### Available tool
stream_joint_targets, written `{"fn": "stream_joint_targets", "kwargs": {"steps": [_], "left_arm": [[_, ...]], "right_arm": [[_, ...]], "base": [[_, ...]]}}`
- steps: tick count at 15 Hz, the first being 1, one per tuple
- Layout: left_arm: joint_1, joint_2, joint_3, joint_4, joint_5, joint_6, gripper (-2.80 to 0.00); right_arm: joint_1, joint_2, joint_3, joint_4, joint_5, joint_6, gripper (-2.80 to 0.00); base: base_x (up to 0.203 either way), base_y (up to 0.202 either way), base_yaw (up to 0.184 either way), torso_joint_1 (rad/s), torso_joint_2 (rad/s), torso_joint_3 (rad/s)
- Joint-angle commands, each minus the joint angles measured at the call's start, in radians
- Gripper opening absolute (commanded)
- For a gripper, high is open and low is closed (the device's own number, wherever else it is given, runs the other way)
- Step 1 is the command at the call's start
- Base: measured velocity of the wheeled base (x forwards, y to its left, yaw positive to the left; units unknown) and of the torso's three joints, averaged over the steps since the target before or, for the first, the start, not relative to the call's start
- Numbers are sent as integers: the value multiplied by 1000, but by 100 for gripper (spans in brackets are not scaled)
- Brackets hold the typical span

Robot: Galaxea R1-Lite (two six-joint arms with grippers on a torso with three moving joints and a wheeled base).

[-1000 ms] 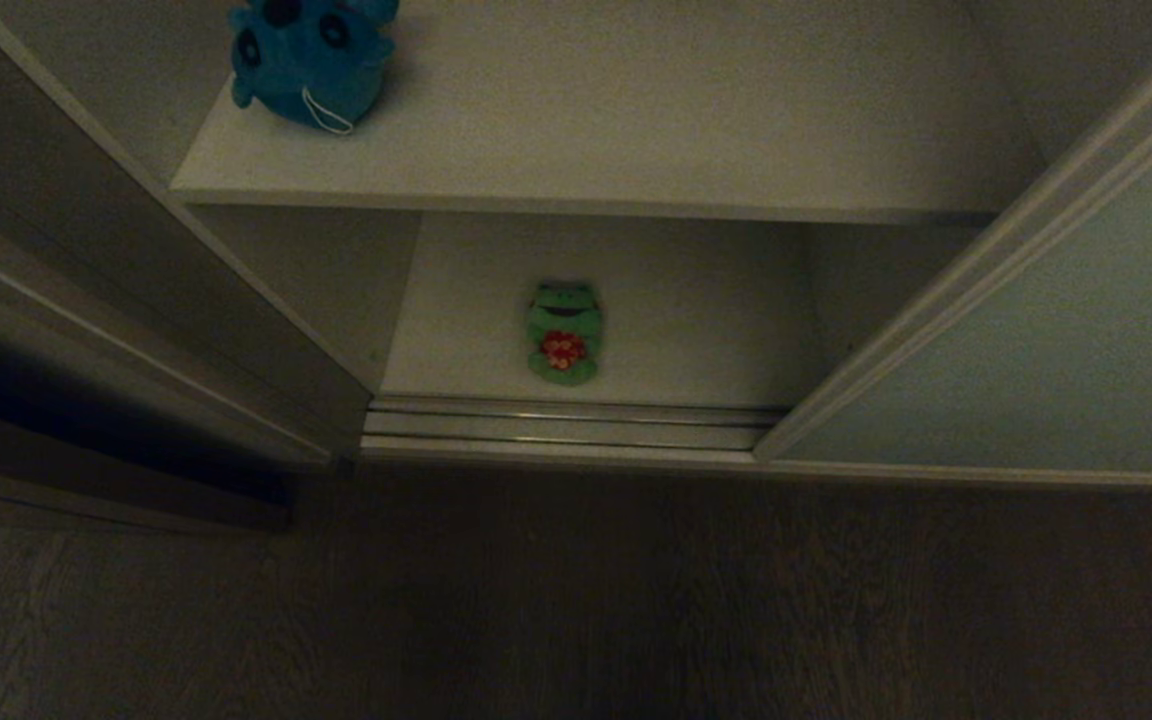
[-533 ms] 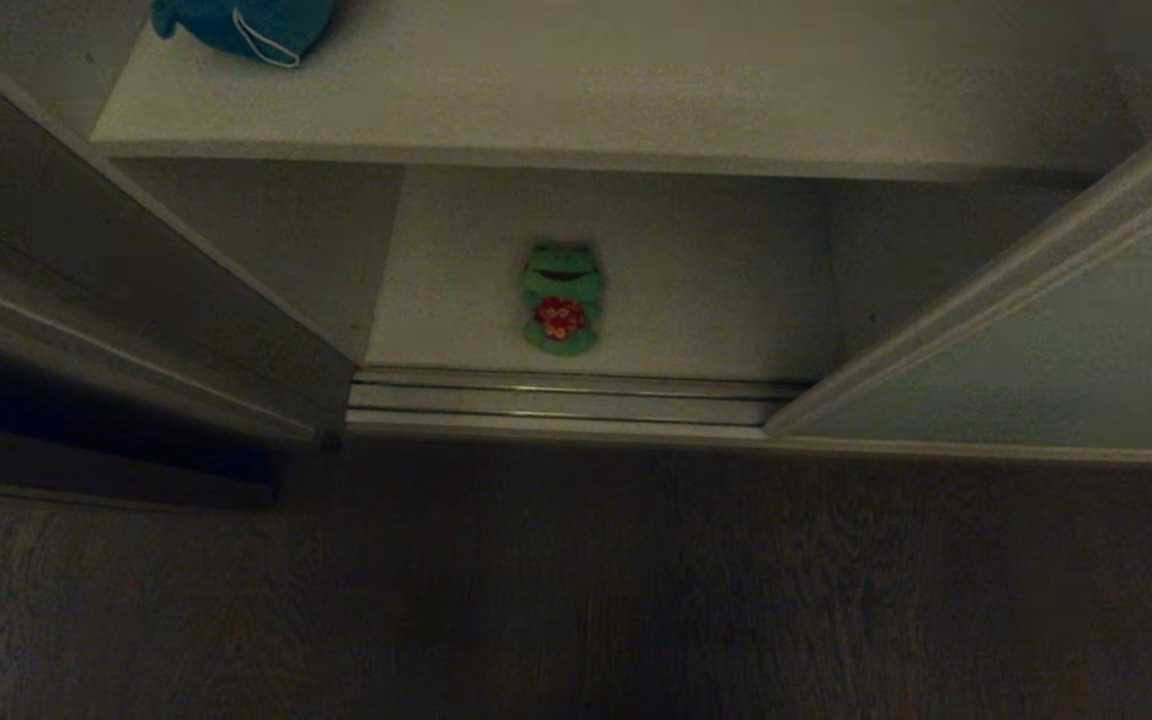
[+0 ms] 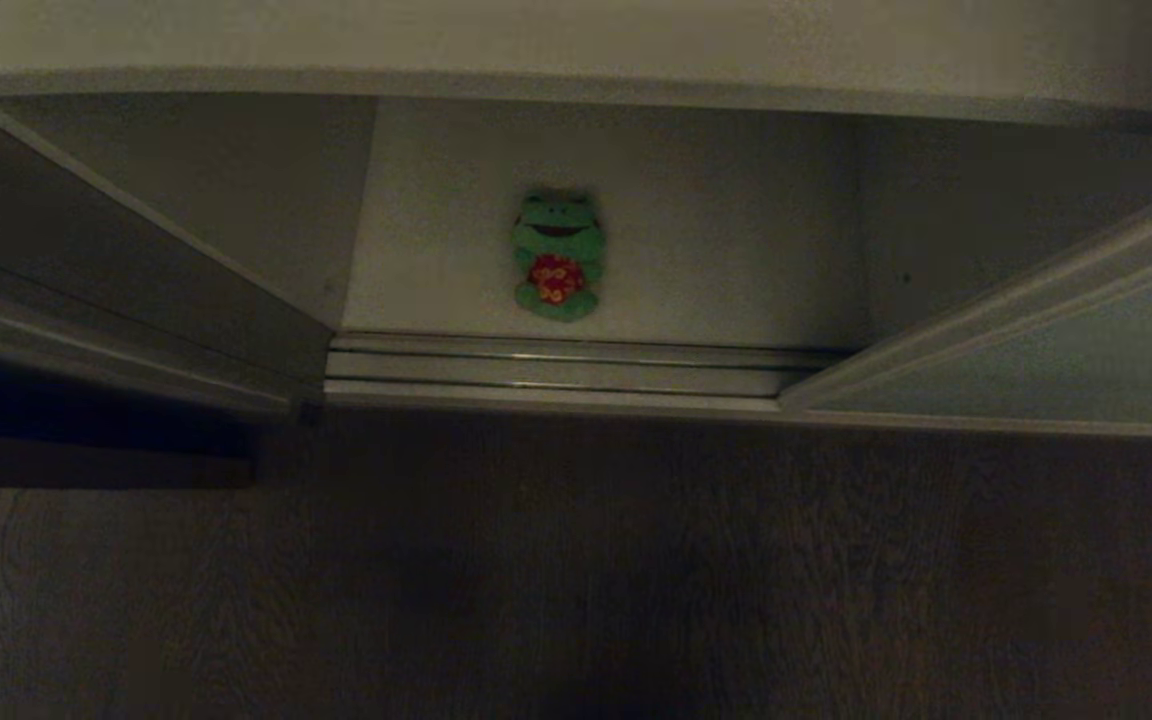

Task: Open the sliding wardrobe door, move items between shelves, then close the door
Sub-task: Place the green doll on the higher shelf

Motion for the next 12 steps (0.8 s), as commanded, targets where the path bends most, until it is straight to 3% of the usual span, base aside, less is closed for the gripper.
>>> {"fn": "stream_joint_targets", "kwargs": {"steps": [1,4,10,12], "left_arm": [[0,3,0,0,-2,0,-280],[0,3,1,-3,-5,0,-280],[0,5,-2,-1,6,-1,-280],[0,21,-86,23,2,0,-280]], "right_arm": [[0,-3,0,-1,0,0,-280],[0,-3,0,-1,0,0,-280],[0,-3,0,-1,0,0,-280],[0,-4,0,-1,0,0,-280]], "base": [[0,0,0,2,2,-196],[0,0,0,4,1,-172],[0,0,0,2,0,-21],[0,0,0,0,0,0]]}}
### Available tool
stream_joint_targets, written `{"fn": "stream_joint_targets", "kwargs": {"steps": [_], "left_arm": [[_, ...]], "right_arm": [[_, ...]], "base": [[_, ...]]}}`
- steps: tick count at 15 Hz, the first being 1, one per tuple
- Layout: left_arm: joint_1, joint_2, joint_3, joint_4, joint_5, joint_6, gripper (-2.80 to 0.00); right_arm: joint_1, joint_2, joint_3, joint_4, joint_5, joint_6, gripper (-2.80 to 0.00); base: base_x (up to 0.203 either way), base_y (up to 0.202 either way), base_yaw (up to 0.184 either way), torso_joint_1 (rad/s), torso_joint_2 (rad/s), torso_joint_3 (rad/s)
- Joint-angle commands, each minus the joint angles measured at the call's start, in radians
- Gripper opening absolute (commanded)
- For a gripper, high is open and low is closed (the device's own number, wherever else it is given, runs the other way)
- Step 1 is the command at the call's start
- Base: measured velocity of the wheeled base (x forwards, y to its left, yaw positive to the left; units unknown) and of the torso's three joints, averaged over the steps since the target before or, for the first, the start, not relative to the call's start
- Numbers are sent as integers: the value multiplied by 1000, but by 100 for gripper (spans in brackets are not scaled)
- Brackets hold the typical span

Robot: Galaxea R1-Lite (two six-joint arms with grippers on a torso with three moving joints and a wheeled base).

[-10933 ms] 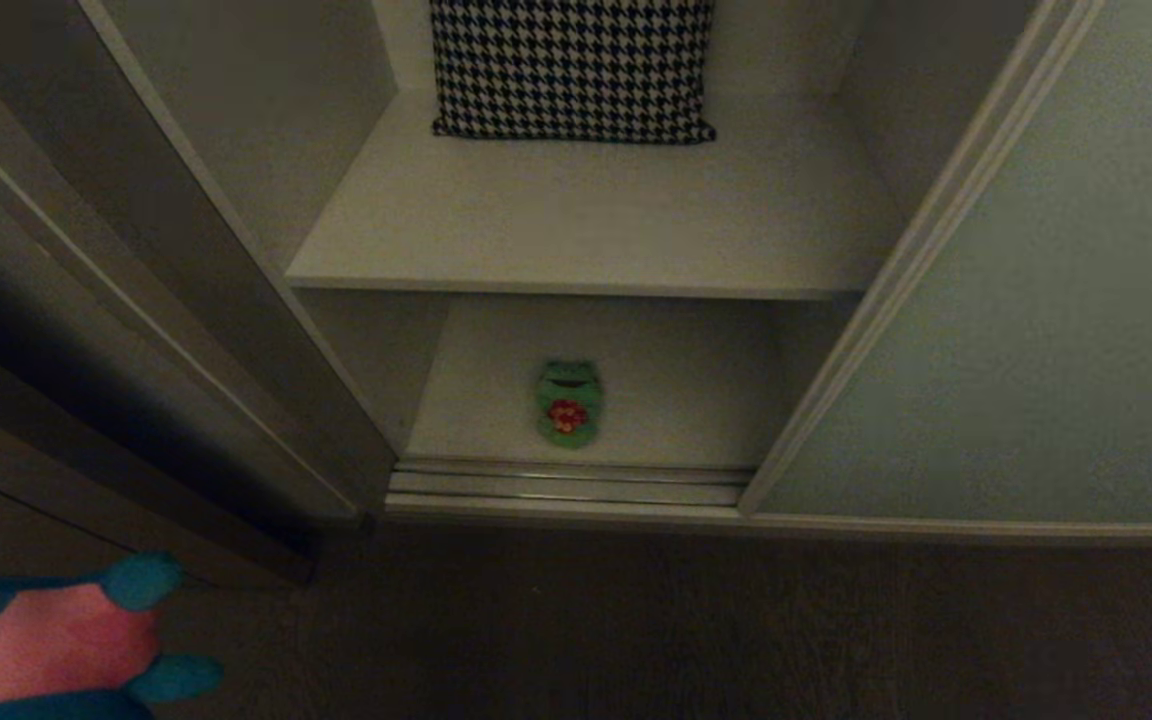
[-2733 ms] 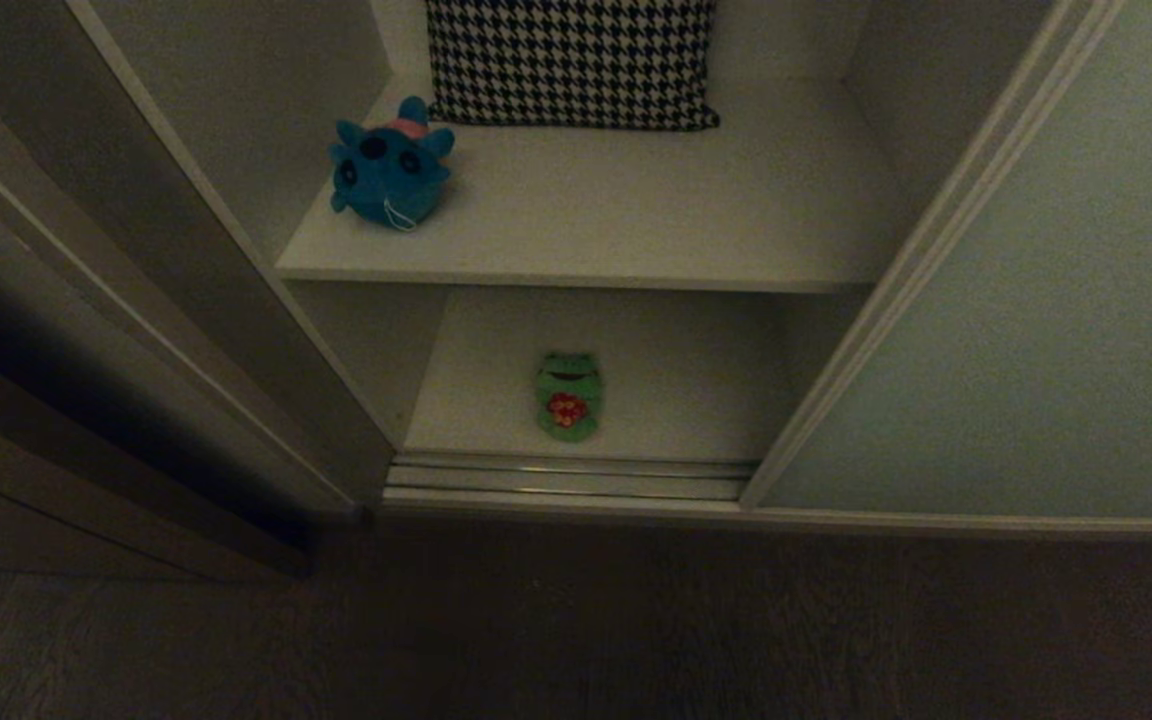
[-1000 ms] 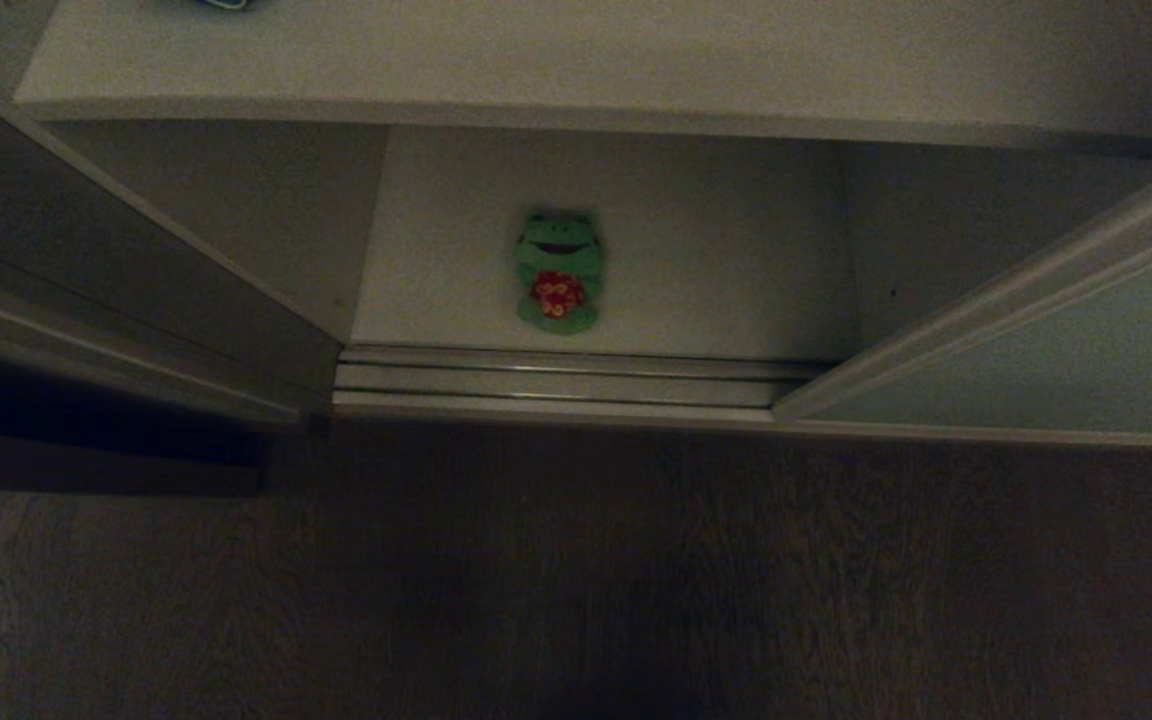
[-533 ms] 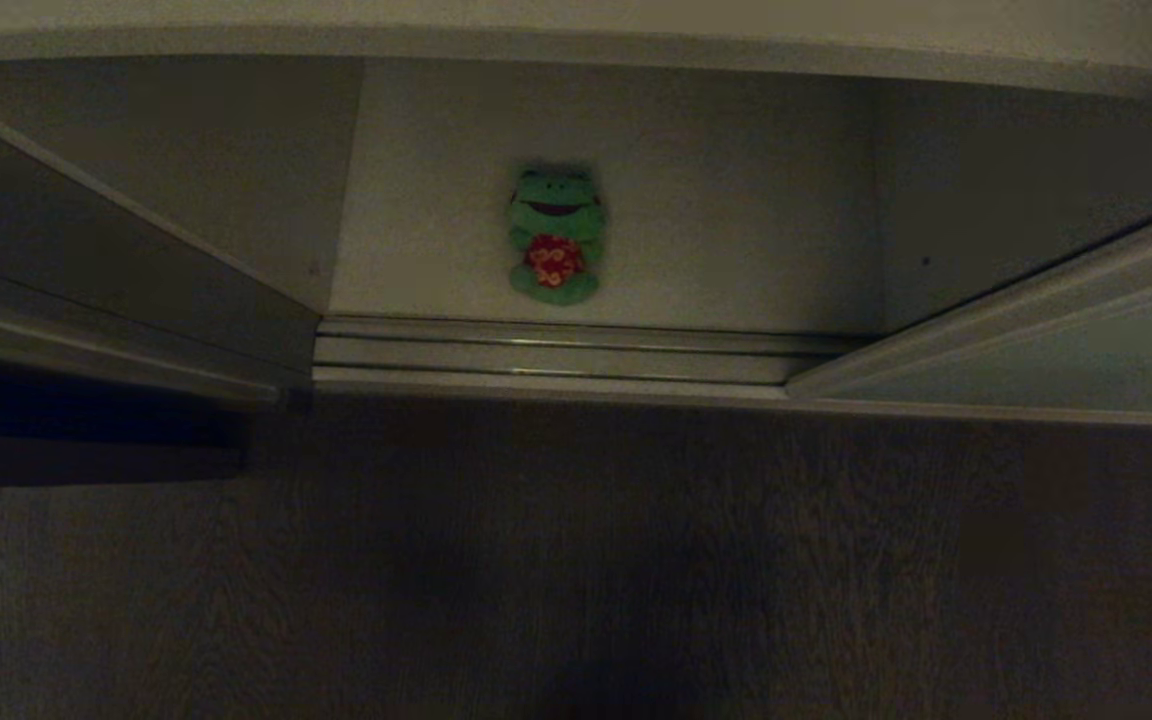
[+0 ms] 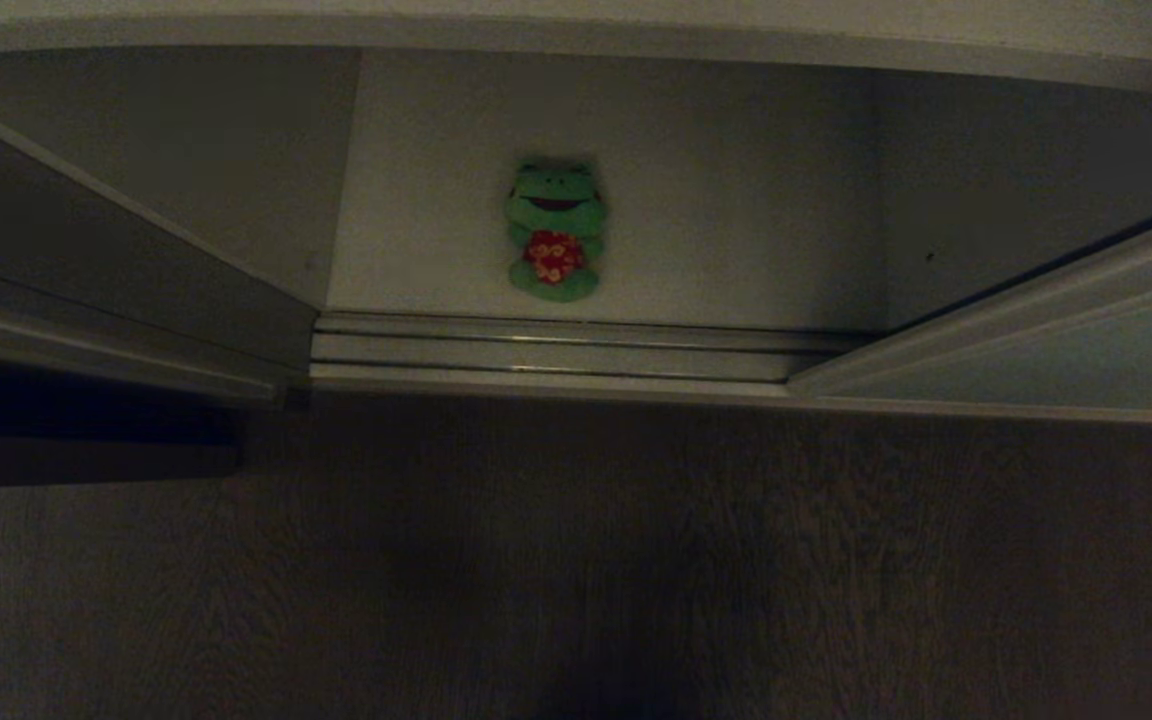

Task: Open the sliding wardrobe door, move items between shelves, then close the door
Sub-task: Place the green doll on the higher shelf

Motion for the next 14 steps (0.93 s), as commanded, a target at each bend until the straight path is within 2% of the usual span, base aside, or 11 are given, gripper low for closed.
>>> {"fn": "stream_joint_targets", "kwargs": {"steps": [1,3,6,8,10,12,14], "left_arm": [[0,58,-88,44,-9,0,-280],[-2,238,-179,113,-48,-12,-280],[-4,645,-335,155,-112,-85,-280],[-5,928,-412,148,-169,-96,-280],[-5,1163,-461,77,-214,-89,-280],[-14,1372,-515,-69,-245,-90,-280],[-53,1544,-610,-193,-264,-109,-280]], "right_arm": [[0,-3,0,0,0,0,-280],[0,-5,0,0,0,0,-280],[0,-3,0,0,0,0,-280],[0,-3,0,0,0,0,-280],[0,-3,0,0,0,0,-280],[0,-3,0,0,0,0,-280],[0,-3,0,0,0,0,-280]], "base": [[0,0,0,0,0,0],[0,0,0,0,0,0],[0,0,0,0,0,0],[0,0,0,0,0,0],[0,0,0,0,0,0],[0,0,0,0,0,0],[0,0,0,0,0,0]]}}
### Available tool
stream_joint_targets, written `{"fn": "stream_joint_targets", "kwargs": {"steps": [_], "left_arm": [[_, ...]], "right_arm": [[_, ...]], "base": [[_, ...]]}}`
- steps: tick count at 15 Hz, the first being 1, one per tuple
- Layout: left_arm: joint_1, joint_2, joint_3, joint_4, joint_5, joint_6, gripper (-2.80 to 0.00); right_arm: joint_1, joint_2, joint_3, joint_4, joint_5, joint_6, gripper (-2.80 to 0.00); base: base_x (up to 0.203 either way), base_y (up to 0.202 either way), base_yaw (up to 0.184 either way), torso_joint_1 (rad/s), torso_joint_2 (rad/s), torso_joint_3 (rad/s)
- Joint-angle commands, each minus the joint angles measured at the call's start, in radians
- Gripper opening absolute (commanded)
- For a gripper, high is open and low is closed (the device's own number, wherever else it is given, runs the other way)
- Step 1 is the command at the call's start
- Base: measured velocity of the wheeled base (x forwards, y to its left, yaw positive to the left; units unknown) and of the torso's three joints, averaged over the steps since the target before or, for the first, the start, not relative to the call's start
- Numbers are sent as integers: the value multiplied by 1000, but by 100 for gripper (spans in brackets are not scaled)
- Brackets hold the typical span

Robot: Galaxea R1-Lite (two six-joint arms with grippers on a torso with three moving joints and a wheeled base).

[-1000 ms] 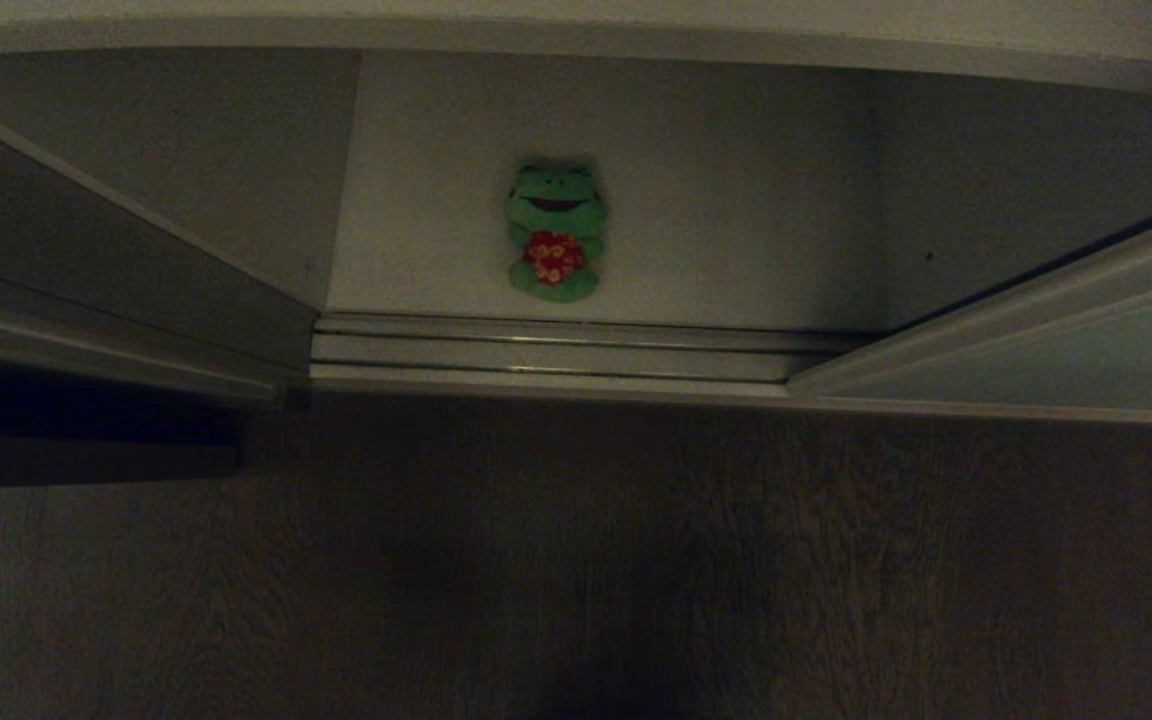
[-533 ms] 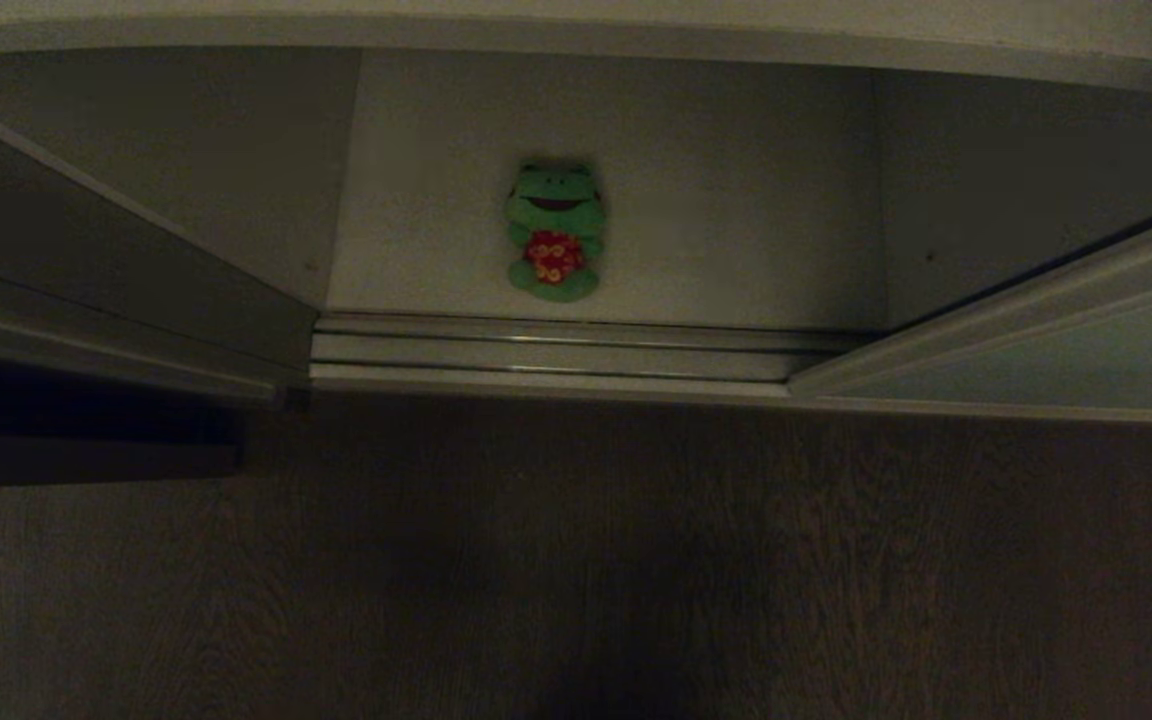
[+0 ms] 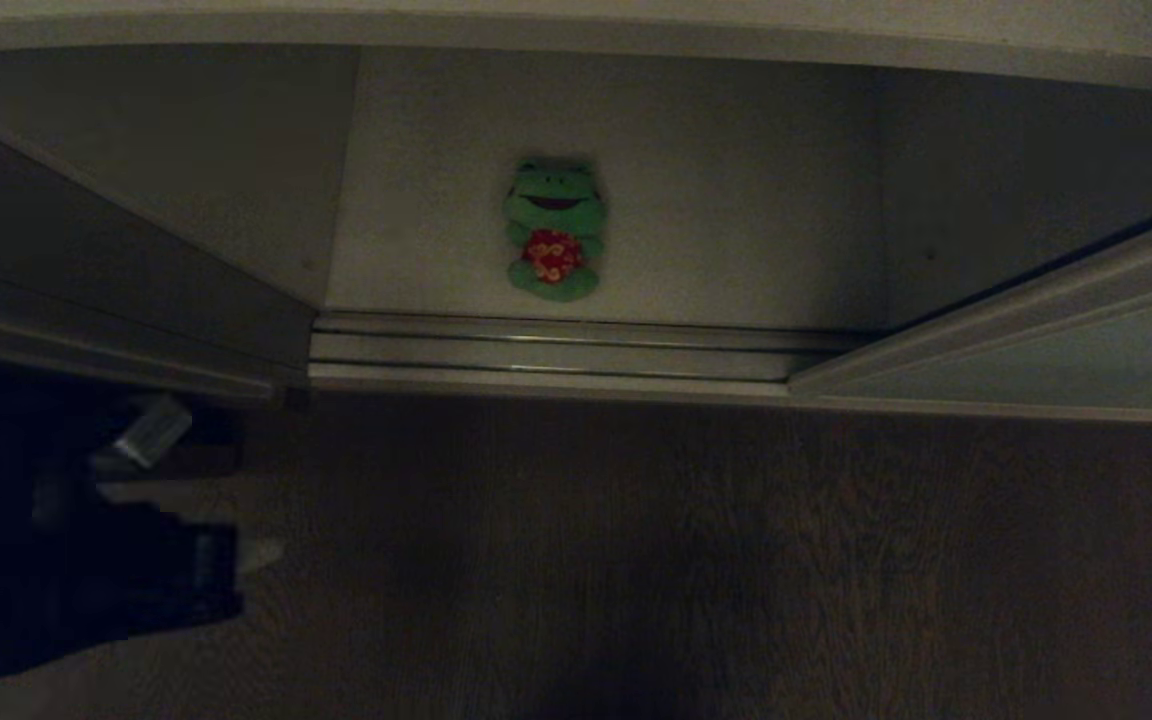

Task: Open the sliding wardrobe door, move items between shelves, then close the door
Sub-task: Place the green doll on the higher shelf

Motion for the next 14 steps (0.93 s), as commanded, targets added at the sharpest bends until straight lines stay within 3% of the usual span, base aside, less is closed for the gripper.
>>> {"fn": "stream_joint_targets", "kwargs": {"steps": [1,7,8,12,14], "left_arm": [[-43,268,-111,-81,-9,-23,-280],[-177,532,-542,-161,33,-192,-280],[-194,549,-596,-161,44,-227,0],[-239,603,-818,-154,59,-348,0],[-270,645,-898,-154,64,-377,0]], "right_arm": [[0,-3,0,0,0,0,-280],[0,-3,0,0,0,0,-280],[0,-3,0,0,0,0,-280],[0,-3,0,0,0,0,-280],[0,-3,0,0,0,0,-280]], "base": [[0,0,0,0,0,0],[0,0,0,0,0,0],[0,0,0,0,0,0],[0,0,0,0,0,0],[0,0,0,0,0,0]]}}
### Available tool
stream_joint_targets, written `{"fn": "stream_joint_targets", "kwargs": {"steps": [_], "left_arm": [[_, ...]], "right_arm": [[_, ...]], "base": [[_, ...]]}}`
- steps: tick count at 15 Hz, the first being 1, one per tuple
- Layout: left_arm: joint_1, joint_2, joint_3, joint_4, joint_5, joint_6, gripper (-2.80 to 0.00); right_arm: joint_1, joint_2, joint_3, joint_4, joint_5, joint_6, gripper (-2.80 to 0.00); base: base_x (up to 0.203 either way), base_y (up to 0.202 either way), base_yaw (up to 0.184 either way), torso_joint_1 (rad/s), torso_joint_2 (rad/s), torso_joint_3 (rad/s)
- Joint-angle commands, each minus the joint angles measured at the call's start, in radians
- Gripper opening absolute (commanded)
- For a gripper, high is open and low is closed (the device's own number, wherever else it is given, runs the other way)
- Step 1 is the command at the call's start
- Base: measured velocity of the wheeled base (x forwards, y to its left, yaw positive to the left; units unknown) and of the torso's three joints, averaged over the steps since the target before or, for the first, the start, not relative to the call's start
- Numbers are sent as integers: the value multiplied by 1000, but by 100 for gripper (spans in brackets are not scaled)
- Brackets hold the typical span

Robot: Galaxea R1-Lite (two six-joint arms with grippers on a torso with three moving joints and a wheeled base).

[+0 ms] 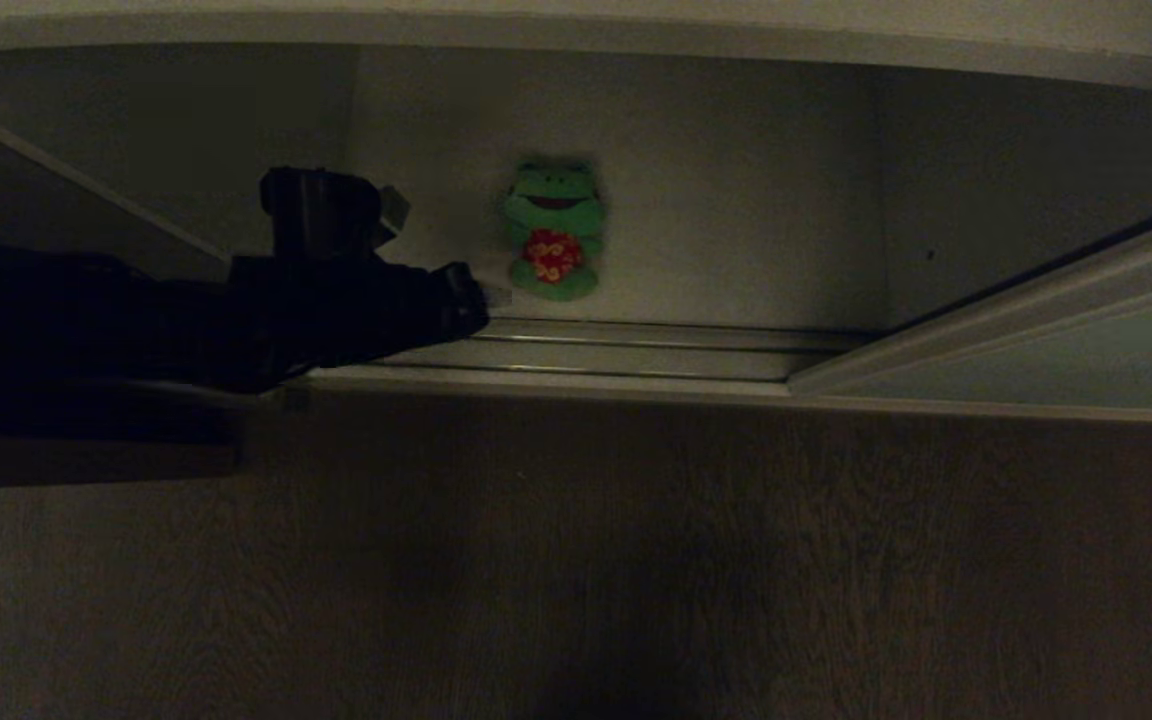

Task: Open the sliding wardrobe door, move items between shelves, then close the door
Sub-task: Place the green doll on the higher shelf

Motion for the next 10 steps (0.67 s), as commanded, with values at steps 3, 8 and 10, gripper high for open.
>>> {"fn": "stream_joint_targets", "kwargs": {"steps": [3,8,10], "left_arm": [[-53,146,-151,-10,47,-29,0],[-105,295,-282,-101,154,-28,0],[-111,327,-320,-156,191,31,0]], "right_arm": [[1,-3,0,0,0,0,-280],[1,-3,0,0,0,0,-280],[1,-3,0,0,0,0,-280]], "base": [[0,0,0,0,0,0],[0,0,0,0,0,0],[0,0,0,0,0,0]]}}
